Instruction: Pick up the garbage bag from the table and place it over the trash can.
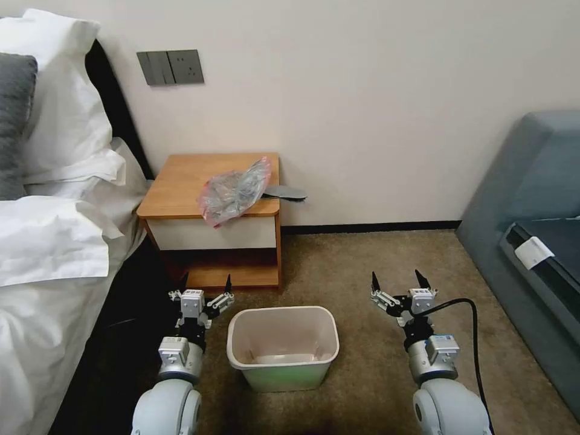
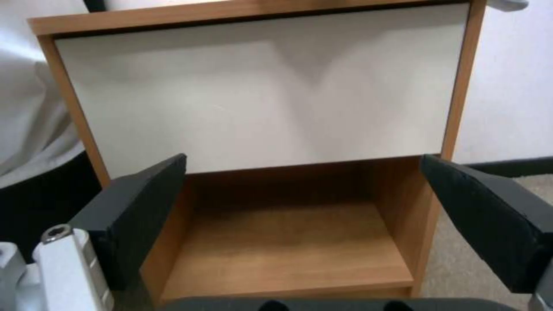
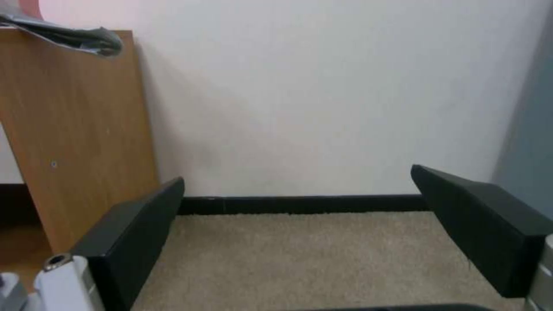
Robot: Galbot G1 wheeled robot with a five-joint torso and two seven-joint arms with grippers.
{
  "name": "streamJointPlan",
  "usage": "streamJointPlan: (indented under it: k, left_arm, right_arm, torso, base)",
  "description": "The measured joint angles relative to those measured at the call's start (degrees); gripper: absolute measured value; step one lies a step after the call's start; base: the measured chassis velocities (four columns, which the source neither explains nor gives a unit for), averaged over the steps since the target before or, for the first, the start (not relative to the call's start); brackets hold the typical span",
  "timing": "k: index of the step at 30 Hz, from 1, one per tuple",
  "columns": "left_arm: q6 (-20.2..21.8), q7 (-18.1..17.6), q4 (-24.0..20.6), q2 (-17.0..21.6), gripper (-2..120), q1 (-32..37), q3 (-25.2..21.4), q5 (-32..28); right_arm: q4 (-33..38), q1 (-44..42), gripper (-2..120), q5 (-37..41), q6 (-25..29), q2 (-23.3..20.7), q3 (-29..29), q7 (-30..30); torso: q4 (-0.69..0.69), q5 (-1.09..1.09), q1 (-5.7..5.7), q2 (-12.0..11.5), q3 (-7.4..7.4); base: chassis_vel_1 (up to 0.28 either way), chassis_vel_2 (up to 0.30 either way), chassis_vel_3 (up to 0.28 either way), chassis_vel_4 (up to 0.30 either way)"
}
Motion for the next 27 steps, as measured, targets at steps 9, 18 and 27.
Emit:
streamJointPlan:
  k: [9,18,27]
  left_arm:
    - [0.0,0.0,0.0,0.0,100,0.0,0.0,0.0]
    - [0.0,0.0,0.0,0.0,100,0.0,0.0,0.0]
    - [0.0,0.0,0.0,0.0,100,0.0,0.0,0.0]
  right_arm:
    - [0.0,0.0,100,0.0,0.0,0.0,0.0,0.0]
    - [0.0,0.0,100,0.0,0.0,0.0,0.0,0.0]
    - [0.0,0.0,100,0.0,0.0,0.0,0.0,0.0]
  torso:
    - [0.0,0.0,0.0,0.0,0.0]
    - [0.0,0.0,0.0,0.0,0.0]
    - [0.0,0.0,0.0,0.0,0.0]
  base:
    - [0.0,0.0,0.0,0.0]
    - [0.0,0.0,0.0,0.0]
    - [0.0,0.0,0.0,0.0]
